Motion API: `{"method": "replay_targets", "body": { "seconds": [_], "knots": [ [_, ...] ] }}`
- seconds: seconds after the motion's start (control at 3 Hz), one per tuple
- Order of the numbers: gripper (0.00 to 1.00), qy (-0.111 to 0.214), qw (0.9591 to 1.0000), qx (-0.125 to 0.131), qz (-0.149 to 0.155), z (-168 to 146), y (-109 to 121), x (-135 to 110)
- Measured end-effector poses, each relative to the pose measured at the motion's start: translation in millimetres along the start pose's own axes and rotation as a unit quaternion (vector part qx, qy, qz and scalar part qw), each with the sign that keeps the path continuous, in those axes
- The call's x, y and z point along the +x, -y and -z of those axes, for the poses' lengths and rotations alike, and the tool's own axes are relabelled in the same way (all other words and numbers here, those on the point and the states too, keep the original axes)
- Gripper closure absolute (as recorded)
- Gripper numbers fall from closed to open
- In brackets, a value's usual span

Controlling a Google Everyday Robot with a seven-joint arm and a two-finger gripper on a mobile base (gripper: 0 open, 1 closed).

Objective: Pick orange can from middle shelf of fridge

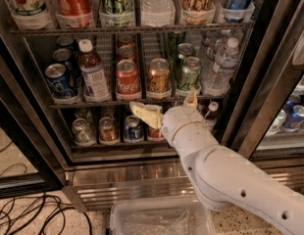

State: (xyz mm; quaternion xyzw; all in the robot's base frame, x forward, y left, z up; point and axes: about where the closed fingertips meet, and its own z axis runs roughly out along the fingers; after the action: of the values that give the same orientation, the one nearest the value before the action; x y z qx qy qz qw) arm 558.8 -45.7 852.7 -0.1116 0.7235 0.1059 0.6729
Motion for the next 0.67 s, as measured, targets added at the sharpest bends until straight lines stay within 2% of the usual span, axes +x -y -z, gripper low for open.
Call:
{"method": "replay_targets", "body": {
  "seconds": [0.67],
  "knots": [
    [0.16,0.038,0.999,0.022,-0.005,-22,6,-5]
  ]
}}
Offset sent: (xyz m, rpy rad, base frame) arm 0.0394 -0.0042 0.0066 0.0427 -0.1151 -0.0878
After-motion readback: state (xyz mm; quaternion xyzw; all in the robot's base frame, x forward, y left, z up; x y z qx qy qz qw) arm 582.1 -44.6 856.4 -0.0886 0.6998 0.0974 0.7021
